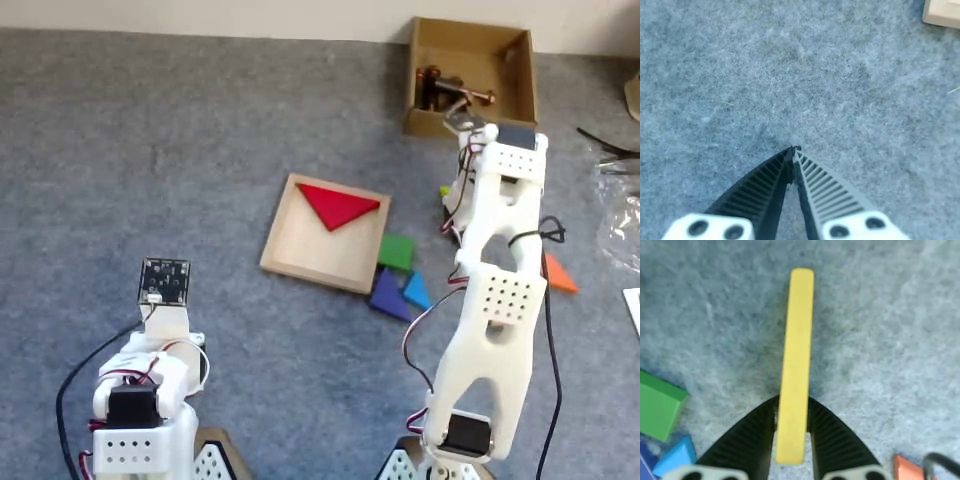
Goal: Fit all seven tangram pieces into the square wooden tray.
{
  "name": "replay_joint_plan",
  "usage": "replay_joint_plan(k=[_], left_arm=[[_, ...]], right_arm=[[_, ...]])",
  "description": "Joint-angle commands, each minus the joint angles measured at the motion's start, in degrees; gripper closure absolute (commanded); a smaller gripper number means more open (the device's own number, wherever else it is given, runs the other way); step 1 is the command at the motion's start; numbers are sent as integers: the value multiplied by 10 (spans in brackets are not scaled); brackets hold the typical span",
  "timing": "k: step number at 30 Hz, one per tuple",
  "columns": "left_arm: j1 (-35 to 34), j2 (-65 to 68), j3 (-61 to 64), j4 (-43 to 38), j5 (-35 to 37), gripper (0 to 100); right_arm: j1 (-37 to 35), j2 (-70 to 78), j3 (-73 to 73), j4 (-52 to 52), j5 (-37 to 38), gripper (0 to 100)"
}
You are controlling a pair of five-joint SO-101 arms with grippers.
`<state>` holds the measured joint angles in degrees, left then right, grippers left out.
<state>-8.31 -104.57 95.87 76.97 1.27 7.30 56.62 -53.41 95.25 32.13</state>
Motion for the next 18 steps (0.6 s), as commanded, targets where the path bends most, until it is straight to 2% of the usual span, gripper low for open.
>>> replay_joint_plan(k=[1, 10, 14, 18], left_arm=[[-7, -3, 13, 3, -4, 993], [-7, -3, 13, 3, -4, 993], [-7, -3, 13, 3, -4, 993], [-7, -3, 13, 3, -4, 993]], right_arm=[[1, -8, -19, -2, 4, 994], [6, -23, -44, 3, 4, 994], [3, -41, -85, 55, 4, 994], [4, -48, -106, 56, 3, 994]])
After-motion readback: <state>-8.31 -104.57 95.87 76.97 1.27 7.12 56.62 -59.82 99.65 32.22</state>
